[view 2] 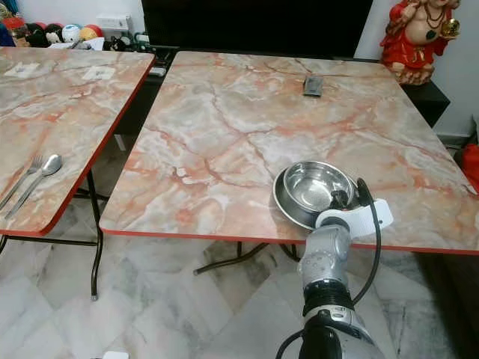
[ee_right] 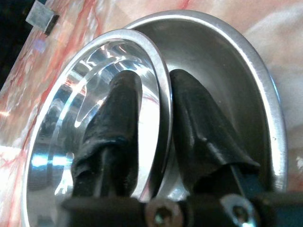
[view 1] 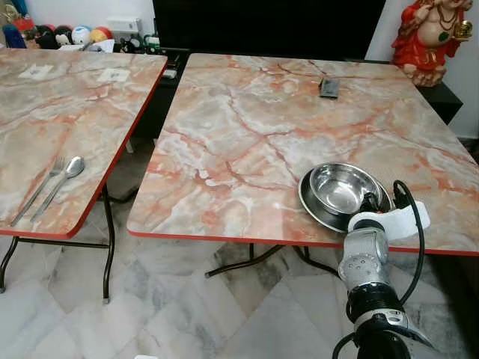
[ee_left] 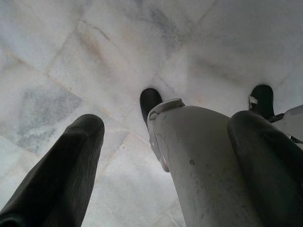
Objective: Setting the table
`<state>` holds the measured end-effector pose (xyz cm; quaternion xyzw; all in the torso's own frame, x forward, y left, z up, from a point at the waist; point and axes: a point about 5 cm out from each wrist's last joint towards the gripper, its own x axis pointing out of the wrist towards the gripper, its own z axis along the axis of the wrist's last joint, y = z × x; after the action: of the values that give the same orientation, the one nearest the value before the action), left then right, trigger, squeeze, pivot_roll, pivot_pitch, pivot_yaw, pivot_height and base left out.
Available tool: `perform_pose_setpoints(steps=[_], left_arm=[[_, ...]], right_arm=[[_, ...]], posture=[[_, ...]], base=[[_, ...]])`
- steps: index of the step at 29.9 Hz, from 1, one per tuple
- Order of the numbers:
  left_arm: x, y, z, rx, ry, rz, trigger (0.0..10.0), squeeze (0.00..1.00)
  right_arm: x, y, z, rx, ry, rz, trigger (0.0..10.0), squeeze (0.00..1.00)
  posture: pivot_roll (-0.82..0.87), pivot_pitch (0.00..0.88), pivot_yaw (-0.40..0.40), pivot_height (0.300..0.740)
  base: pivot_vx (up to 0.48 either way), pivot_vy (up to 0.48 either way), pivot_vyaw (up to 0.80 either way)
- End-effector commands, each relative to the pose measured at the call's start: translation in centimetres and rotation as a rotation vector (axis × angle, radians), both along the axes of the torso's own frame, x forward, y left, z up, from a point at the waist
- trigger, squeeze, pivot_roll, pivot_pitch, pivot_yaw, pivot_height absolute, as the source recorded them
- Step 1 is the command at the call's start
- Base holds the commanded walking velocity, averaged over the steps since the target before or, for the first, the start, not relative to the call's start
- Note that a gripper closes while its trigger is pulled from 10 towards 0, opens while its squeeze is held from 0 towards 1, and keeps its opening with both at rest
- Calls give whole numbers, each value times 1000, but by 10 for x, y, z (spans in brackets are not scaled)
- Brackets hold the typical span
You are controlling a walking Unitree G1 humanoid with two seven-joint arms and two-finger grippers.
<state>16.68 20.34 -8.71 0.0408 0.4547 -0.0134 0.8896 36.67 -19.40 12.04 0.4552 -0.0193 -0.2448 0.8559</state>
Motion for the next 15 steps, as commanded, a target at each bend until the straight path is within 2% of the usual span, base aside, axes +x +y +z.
perform_pose_setpoints(steps=[1,3,4,5,6,15], left_arm=[[-12,0,-6,8,59,-16,10000,0],[-13,-1,-6,8,60,-15,10000,0],[-13,-1,-6,8,60,-15,10000,0],[-13,-1,-6,9,60,-16,10000,0],[-13,-1,-6,8,60,-15,10000,0],[-13,0,-6,8,61,-15,10000,0]], right_arm=[[-3,-5,-1,1,1,-29,10000,1000],[-3,-5,-1,-3,4,-30,10000,278],[-3,-5,-1,-3,4,-30,10000,278],[-3,-5,-1,-4,4,-29,10000,208],[-3,-5,-1,-4,4,-30,10000,4],[-7,-7,2,-40,-10,-63,10000,0]], posture=[[32,137,-31,740],[32,137,-31,740],[32,137,-31,740],[32,137,-31,740],[32,137,-31,740],[30,137,-32,740]], base=[[0,0,0],[0,0,0],[0,0,0],[0,0,0],[0,0,0],[0,0,0]])
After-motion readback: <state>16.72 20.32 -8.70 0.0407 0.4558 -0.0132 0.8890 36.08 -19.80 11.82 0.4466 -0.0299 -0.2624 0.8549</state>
